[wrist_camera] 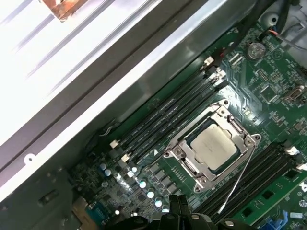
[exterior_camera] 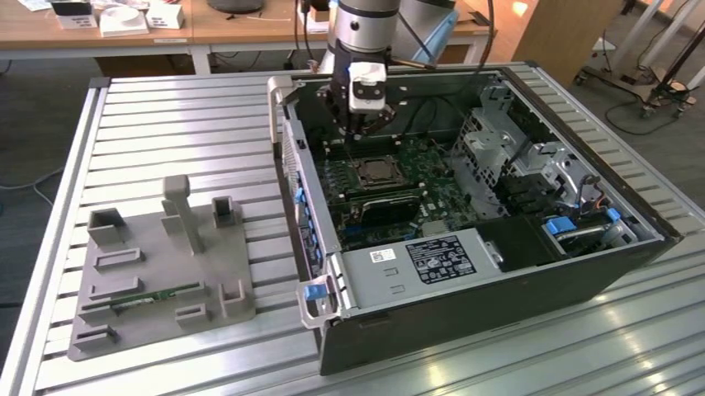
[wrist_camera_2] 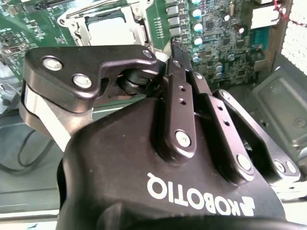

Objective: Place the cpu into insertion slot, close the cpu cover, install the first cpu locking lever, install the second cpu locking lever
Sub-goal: 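Install the first cpu locking lever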

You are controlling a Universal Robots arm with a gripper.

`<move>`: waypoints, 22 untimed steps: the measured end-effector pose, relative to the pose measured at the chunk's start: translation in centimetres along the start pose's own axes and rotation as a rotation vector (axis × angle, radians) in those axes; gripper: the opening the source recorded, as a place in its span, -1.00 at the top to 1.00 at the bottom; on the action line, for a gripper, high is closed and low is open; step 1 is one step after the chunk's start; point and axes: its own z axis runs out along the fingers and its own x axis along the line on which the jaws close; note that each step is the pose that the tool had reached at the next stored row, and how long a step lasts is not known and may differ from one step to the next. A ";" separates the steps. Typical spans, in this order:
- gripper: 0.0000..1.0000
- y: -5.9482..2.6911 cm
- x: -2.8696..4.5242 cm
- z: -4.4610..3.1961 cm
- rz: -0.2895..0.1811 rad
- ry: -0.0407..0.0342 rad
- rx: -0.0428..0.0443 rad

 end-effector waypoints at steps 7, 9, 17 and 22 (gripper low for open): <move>0.80 -0.01 0.01 0.03 -0.124 -0.0005 -0.0028; 0.80 -0.01 0.01 0.03 -0.160 -0.0006 -0.0036; 0.80 -0.02 0.01 0.09 -0.306 -0.0012 -0.0070; 0.80 -0.01 0.01 0.14 -0.397 -0.0015 -0.0091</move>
